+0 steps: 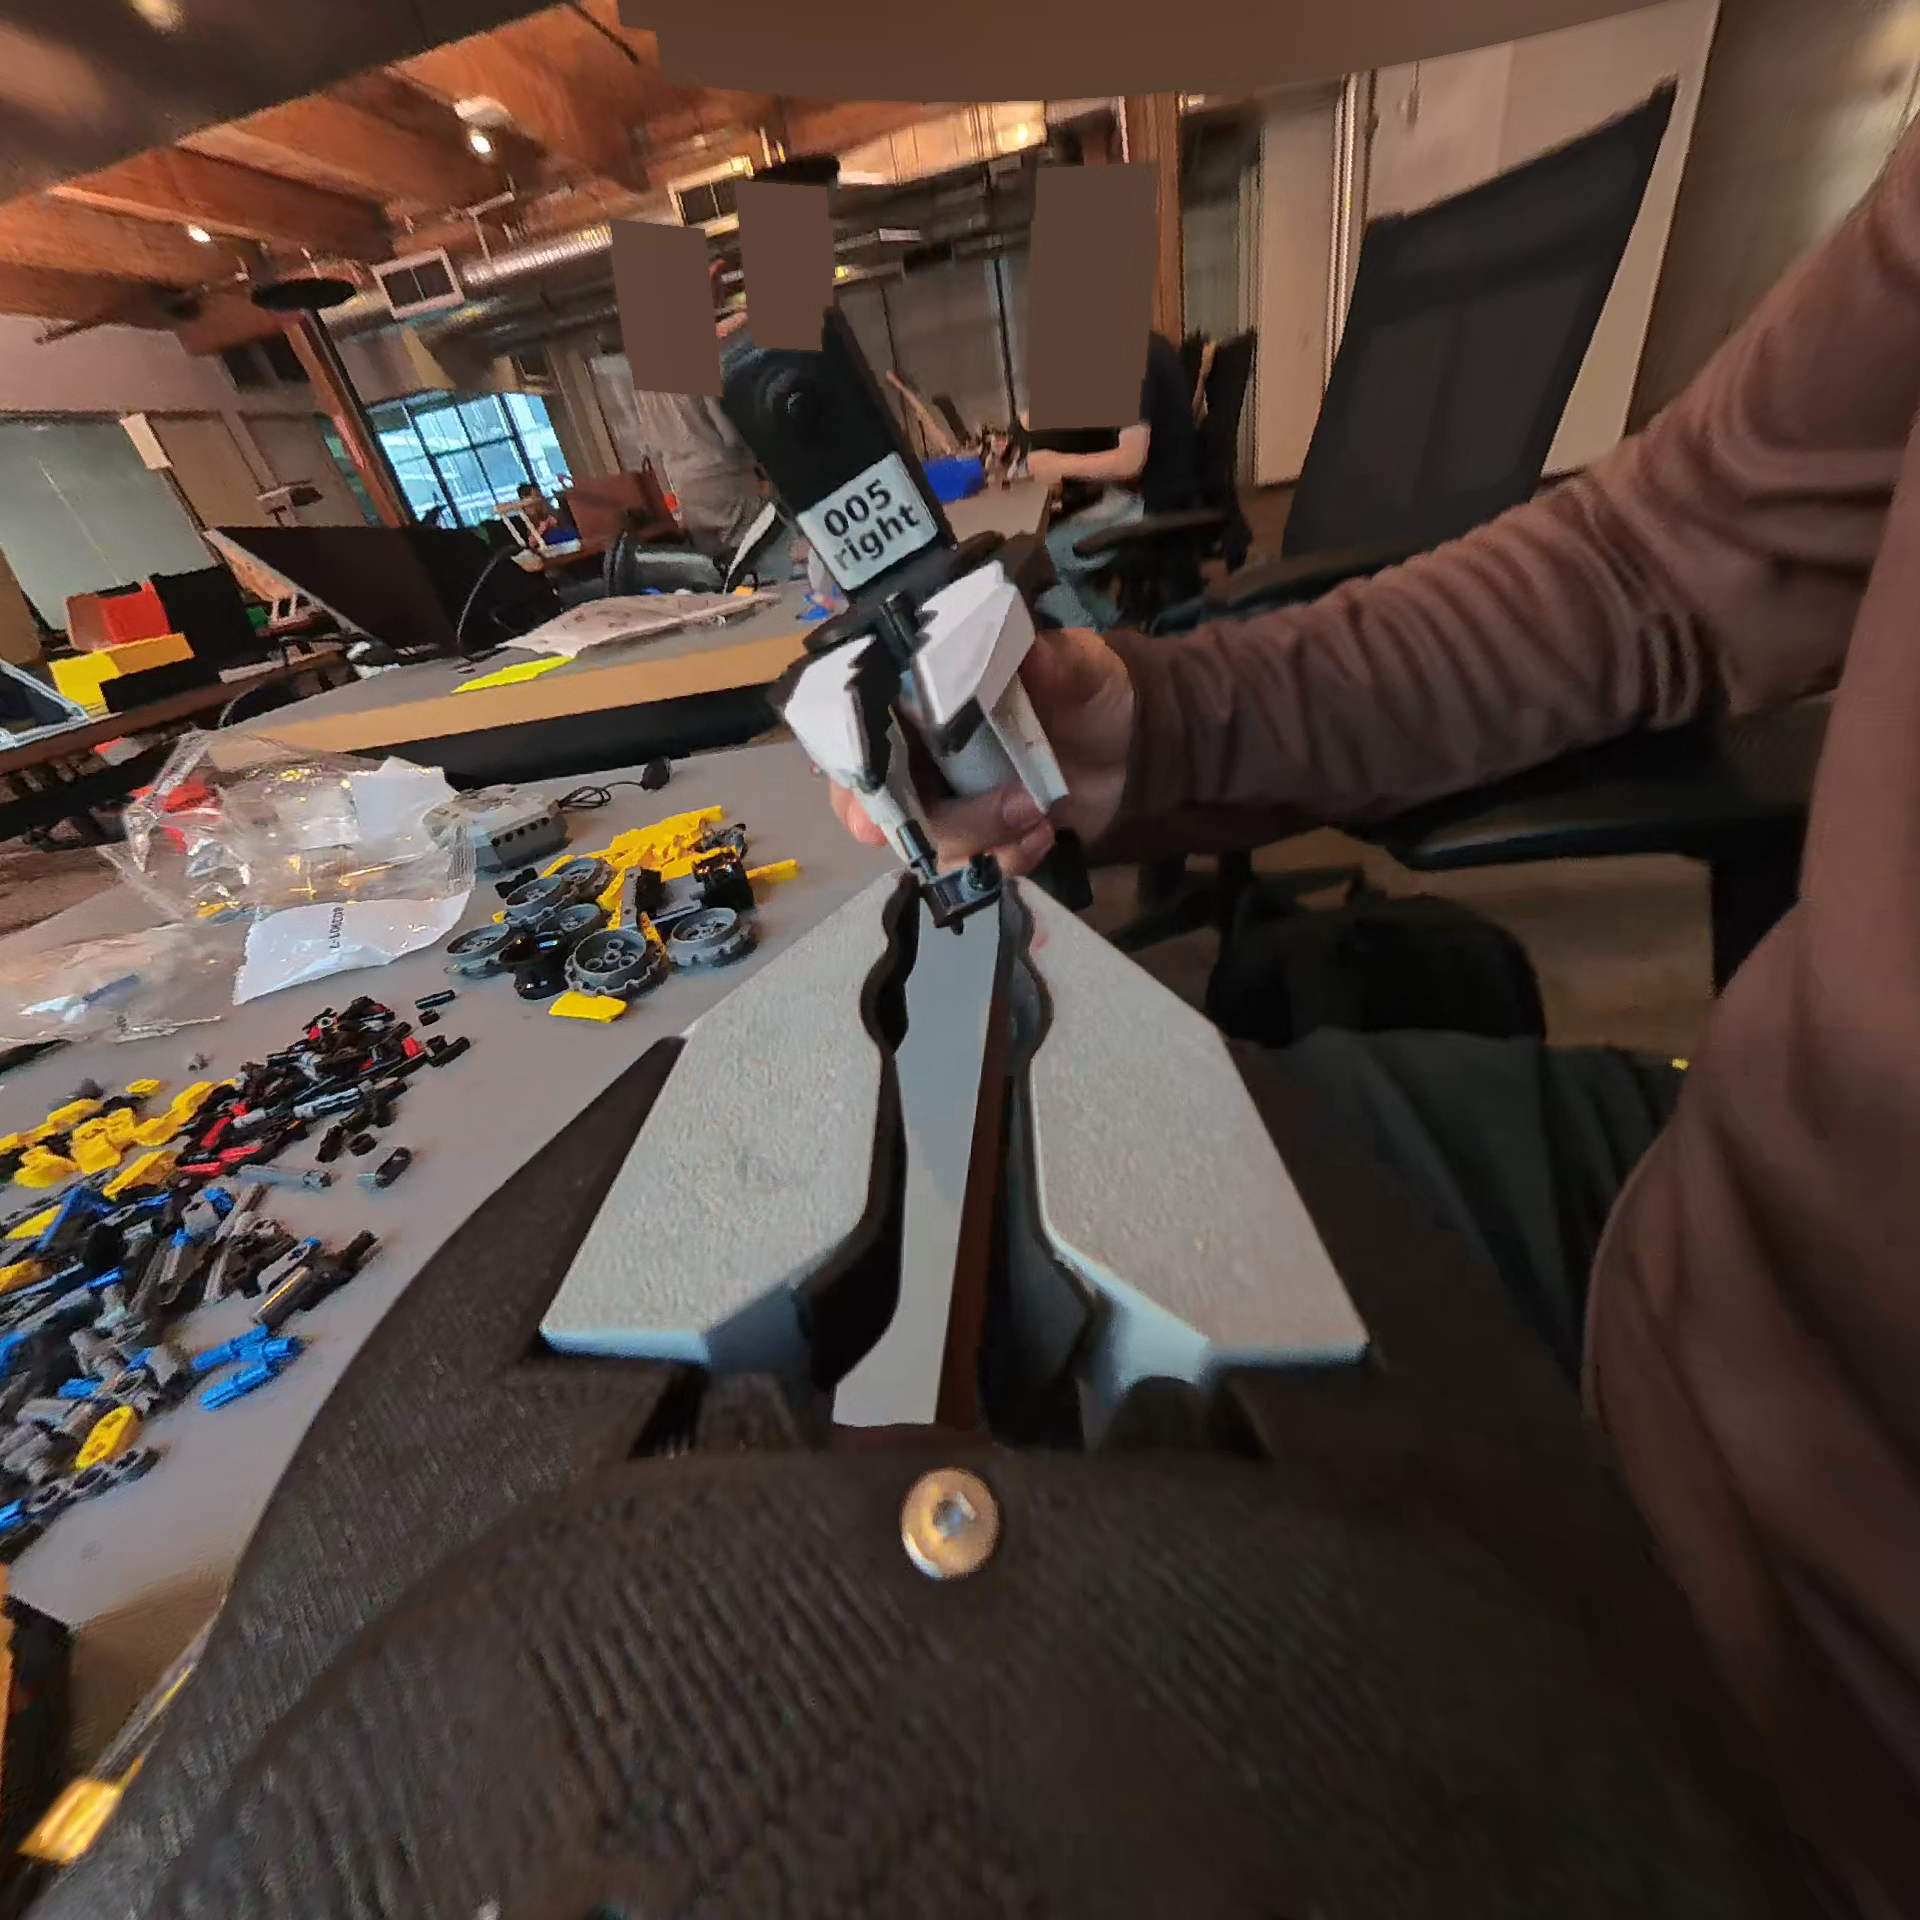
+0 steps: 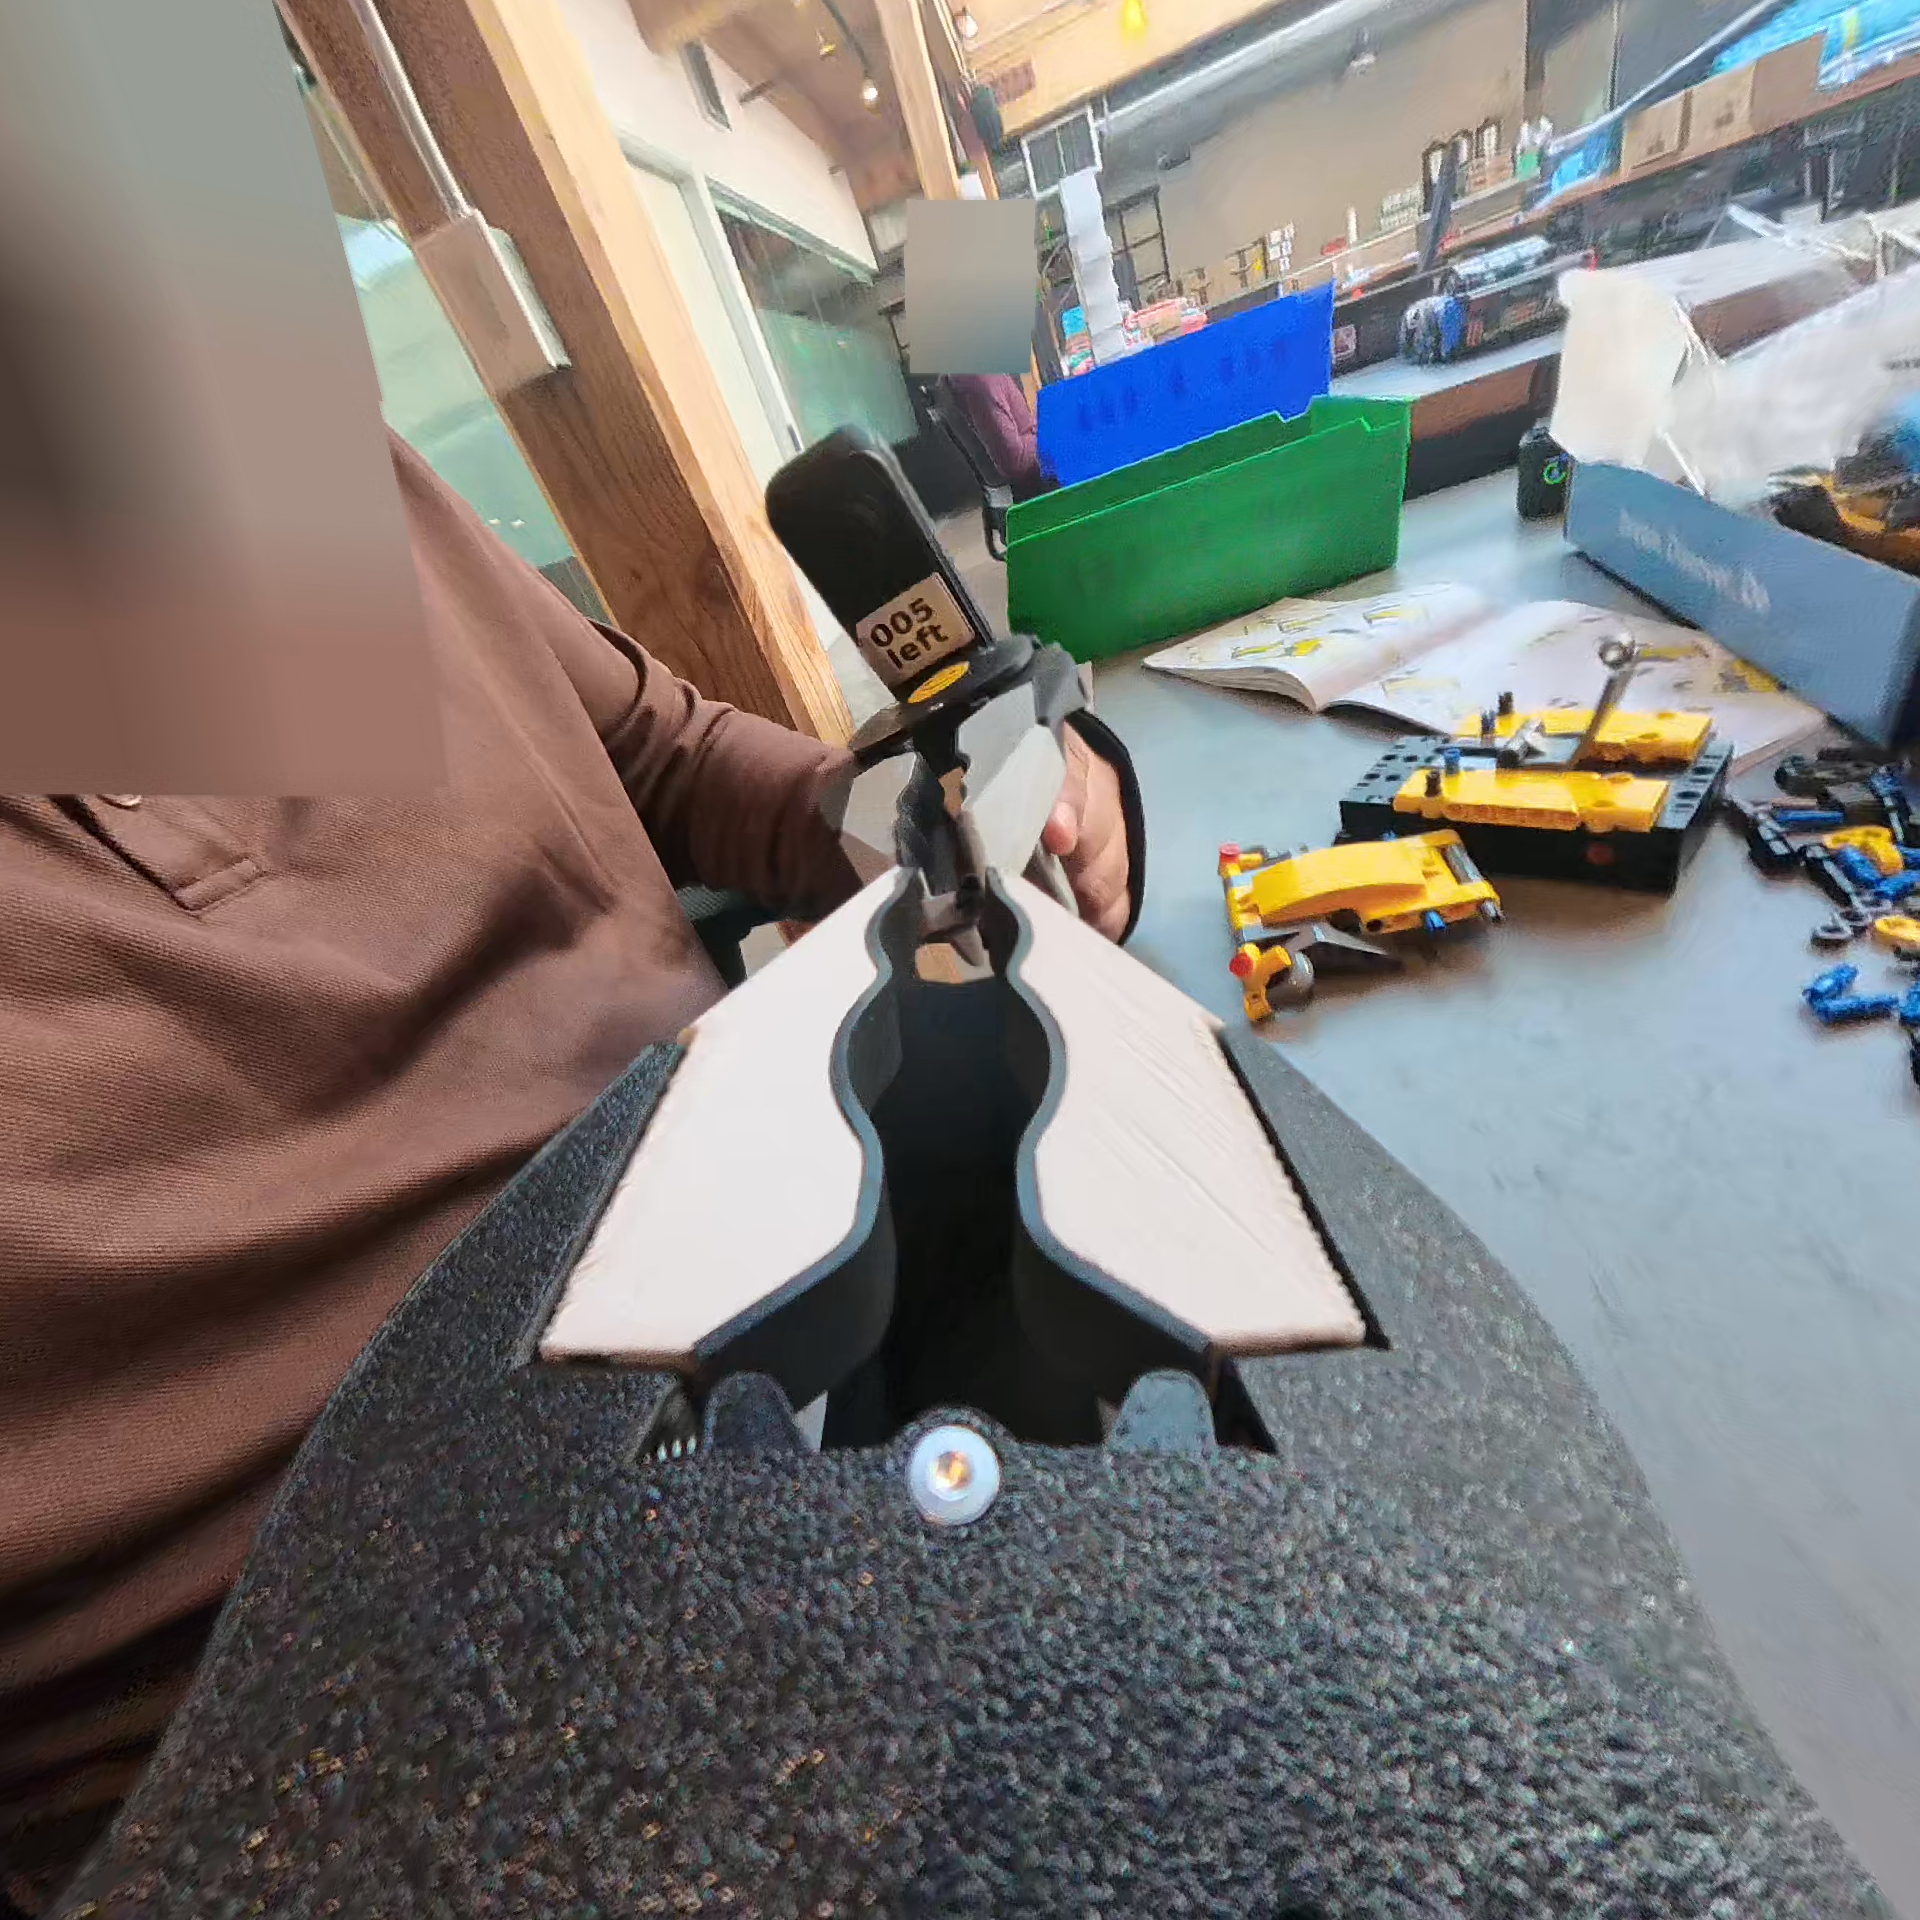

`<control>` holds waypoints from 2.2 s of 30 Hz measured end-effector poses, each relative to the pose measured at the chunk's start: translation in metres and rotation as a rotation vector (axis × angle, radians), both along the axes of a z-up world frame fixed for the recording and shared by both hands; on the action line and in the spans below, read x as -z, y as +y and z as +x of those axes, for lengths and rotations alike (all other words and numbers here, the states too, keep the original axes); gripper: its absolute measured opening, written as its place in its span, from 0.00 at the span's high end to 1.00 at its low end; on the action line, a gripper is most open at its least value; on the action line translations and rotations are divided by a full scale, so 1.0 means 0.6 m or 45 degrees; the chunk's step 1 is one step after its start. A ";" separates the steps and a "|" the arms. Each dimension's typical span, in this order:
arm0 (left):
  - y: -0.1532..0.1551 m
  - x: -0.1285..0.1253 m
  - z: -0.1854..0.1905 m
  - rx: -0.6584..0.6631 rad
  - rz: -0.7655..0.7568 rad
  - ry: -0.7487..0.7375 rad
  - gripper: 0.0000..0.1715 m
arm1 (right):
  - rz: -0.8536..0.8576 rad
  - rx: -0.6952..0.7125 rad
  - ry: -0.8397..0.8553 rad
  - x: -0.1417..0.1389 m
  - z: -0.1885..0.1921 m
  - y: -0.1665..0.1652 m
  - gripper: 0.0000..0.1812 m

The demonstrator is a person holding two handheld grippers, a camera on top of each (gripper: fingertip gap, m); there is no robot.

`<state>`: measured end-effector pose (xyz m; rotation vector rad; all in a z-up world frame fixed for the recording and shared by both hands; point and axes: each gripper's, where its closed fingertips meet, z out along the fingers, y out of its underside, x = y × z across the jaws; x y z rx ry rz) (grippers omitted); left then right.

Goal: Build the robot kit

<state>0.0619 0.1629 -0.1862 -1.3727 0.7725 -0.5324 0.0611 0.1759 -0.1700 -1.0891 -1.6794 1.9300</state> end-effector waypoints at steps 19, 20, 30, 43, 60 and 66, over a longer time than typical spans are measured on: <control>0.026 -0.008 -0.049 -0.291 0.011 -0.057 0.92 | 0.230 0.251 -0.045 0.013 -0.076 0.001 0.99; 0.027 -0.006 -0.052 -0.301 -0.002 -0.057 0.92 | 0.254 0.272 -0.048 0.015 -0.079 0.002 0.99; 0.043 0.008 -0.073 -0.417 -0.083 -0.044 0.93 | 0.197 0.356 -0.075 0.024 -0.097 0.018 0.99; 0.059 0.029 -0.099 -0.533 -0.205 -0.022 0.95 | 0.141 0.542 -0.159 0.046 -0.104 0.058 0.99; 0.078 0.072 -0.097 -0.723 -0.214 0.328 0.86 | 0.266 0.723 -0.303 0.094 -0.121 0.060 0.99; 0.076 0.086 -0.102 -0.736 -0.208 0.489 0.89 | 0.272 0.705 -0.321 0.099 -0.123 0.055 0.99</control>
